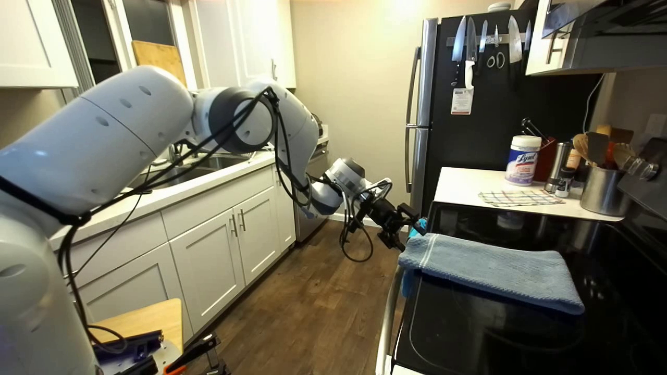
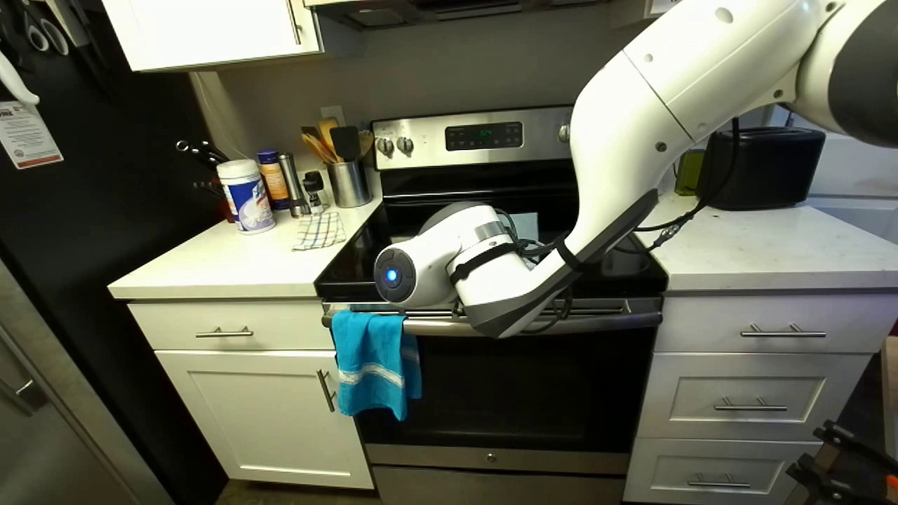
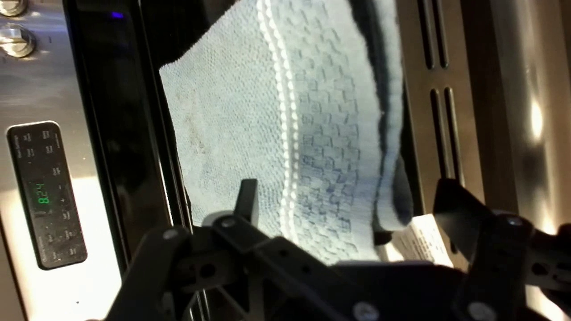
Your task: Remove the light blue towel from the stove and hang it on the oven handle
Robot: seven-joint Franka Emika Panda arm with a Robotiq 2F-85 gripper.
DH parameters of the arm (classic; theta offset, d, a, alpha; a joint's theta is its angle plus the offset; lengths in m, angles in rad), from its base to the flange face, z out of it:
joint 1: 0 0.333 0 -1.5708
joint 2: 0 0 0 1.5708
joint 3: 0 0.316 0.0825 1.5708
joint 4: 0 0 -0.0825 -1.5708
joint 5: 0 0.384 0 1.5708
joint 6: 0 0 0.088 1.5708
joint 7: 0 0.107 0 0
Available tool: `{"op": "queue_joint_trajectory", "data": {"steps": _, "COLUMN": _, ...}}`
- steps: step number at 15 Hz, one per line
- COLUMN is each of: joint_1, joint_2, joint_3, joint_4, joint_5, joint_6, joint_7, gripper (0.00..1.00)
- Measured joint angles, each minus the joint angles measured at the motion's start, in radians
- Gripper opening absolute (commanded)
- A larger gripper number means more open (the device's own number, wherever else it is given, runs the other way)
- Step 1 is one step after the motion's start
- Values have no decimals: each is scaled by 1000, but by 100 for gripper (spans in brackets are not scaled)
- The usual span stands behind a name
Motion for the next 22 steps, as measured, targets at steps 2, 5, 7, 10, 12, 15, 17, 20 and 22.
{"op": "queue_joint_trajectory", "data": {"steps": 2, "joint_1": -1, "joint_2": 13, "joint_3": -7, "joint_4": 23, "joint_5": 0, "joint_6": -8, "joint_7": 0, "gripper": 100}}
{"op": "queue_joint_trajectory", "data": {"steps": 5, "joint_1": -1, "joint_2": 31, "joint_3": -11, "joint_4": 58, "joint_5": 0, "joint_6": -20, "joint_7": 0, "gripper": 100}}
{"op": "queue_joint_trajectory", "data": {"steps": 7, "joint_1": -1, "joint_2": 42, "joint_3": -12, "joint_4": 78, "joint_5": 0, "joint_6": -29, "joint_7": 0, "gripper": 100}}
{"op": "queue_joint_trajectory", "data": {"steps": 10, "joint_1": -1, "joint_2": 50, "joint_3": -12, "joint_4": 99, "joint_5": 0, "joint_6": -48, "joint_7": 0, "gripper": 100}}
{"op": "queue_joint_trajectory", "data": {"steps": 12, "joint_1": 1, "joint_2": 51, "joint_3": -12, "joint_4": 103, "joint_5": 0, "joint_6": -62, "joint_7": 0, "gripper": 100}}
{"op": "queue_joint_trajectory", "data": {"steps": 15, "joint_1": 2, "joint_2": 51, "joint_3": -9, "joint_4": 103, "joint_5": 1, "joint_6": -87, "joint_7": 0, "gripper": 100}}
{"op": "queue_joint_trajectory", "data": {"steps": 17, "joint_1": 2, "joint_2": 51, "joint_3": -5, "joint_4": 102, "joint_5": 1, "joint_6": -100, "joint_7": -1, "gripper": 73}}
{"op": "queue_joint_trajectory", "data": {"steps": 20, "joint_1": 2, "joint_2": 53, "joint_3": -2, "joint_4": 99, "joint_5": 1, "joint_6": -105, "joint_7": -1, "gripper": 53}}
{"op": "queue_joint_trajectory", "data": {"steps": 22, "joint_1": 2, "joint_2": 55, "joint_3": -1, "joint_4": 96, "joint_5": 2, "joint_6": -107, "joint_7": -1, "gripper": 40}}
